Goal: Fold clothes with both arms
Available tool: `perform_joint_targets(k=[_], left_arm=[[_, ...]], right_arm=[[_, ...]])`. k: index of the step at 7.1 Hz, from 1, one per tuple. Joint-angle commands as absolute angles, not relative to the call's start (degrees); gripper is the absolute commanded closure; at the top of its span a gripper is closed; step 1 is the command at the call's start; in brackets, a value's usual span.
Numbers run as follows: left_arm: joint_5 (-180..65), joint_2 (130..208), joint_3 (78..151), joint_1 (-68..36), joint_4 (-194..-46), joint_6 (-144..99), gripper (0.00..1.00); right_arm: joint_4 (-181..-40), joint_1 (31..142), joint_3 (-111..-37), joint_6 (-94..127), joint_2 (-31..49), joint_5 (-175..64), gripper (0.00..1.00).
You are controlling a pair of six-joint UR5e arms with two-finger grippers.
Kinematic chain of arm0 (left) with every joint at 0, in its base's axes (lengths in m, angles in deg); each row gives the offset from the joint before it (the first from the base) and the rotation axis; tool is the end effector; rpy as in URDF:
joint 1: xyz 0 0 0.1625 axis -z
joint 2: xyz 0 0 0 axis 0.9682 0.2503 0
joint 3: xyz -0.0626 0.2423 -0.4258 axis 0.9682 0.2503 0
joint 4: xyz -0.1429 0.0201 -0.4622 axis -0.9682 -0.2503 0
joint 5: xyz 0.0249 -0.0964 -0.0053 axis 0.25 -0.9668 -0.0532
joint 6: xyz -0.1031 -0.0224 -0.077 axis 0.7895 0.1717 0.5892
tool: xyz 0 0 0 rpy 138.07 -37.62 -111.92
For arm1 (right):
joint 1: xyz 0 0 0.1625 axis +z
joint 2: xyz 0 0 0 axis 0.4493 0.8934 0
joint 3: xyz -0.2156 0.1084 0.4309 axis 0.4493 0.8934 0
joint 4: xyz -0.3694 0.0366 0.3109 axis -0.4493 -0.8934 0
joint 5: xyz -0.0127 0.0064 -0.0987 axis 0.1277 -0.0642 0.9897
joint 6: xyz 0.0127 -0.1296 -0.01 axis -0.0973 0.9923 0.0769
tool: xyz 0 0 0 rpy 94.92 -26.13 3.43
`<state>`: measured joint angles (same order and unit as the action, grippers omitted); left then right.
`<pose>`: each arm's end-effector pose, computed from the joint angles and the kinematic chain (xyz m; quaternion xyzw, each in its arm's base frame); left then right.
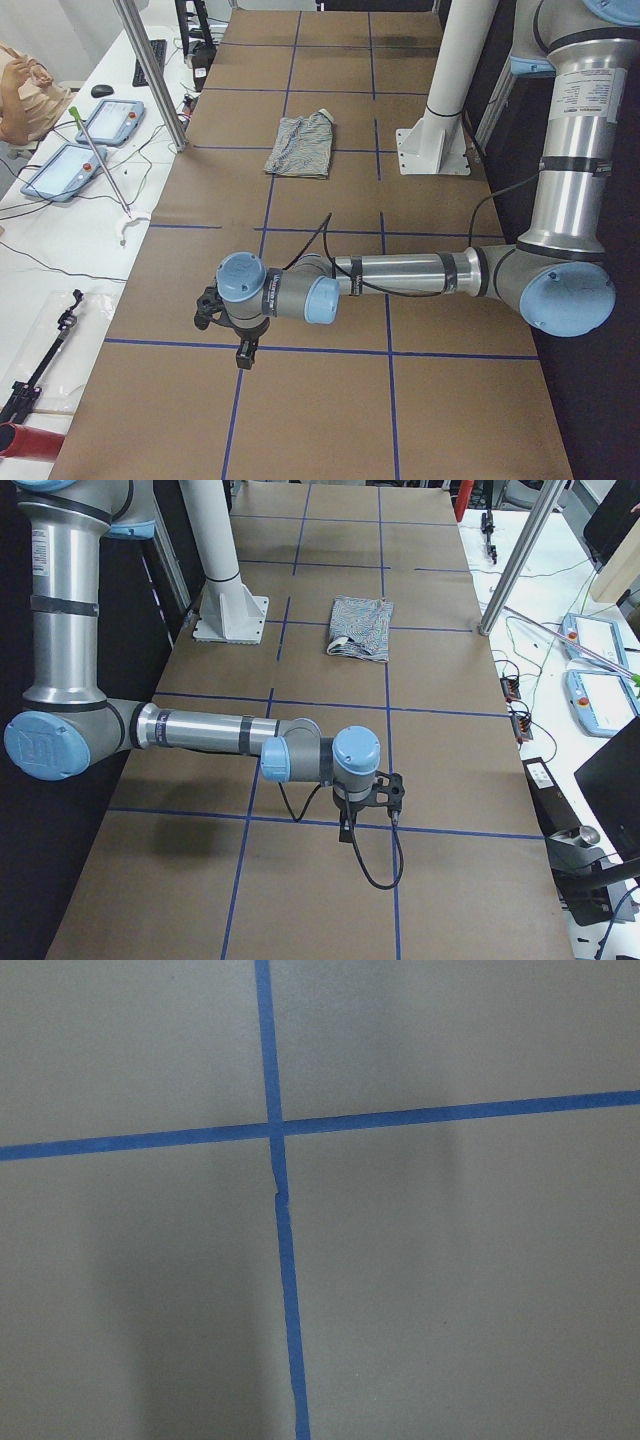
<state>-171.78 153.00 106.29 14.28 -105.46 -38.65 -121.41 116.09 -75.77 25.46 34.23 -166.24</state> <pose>-0.0377 -0.6054 0.7642 0.0670 0.3861 0.0401 0.9192 0.0375 -0.5258 0.7485 -0.0114 -0.3721 0.0512 0.9267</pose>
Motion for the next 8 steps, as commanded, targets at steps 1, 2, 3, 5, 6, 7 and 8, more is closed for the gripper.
perform_joint_targets(k=[1,2,3,5,6,7,8], left_arm=[[-172.04,151.76,106.07,14.23,-105.37,-38.3,0.0],[-172.48,150.97,106.68,14.32,-105.2,-38.39,0.0],[-172.31,152.96,106.51,14.23,-100.93,-38.3,0.0],[-172.48,153.42,107.65,14.32,-97.81,-38.83,0.0],[-172.57,152.81,108.17,14.32,-98.07,-38.83,0.0],[-172.13,153.07,108.09,14.23,-98.34,-38.83,0.0],[-172.04,152.98,107.65,14.06,-100.95,-38.57,0.0]], right_arm=[[-124.3,115.82,-77.84,25.42,34.35,-165.99,0.0],[-124.13,115.82,-77.75,25.51,34.53,-165.99,0.0],[-123.95,115.82,-77.75,25.51,34.62,-165.99,0.0],[-123.95,115.73,-77.75,25.59,34.62,-165.73,0.0],[-123.95,115.73,-77.75,25.59,34.62,-165.72,0.0],[-123.95,115.73,-77.75,25.59,34.7,-165.72,0.0],[-123.95,115.73,-77.75,25.59,34.7,-165.72,0.0]])
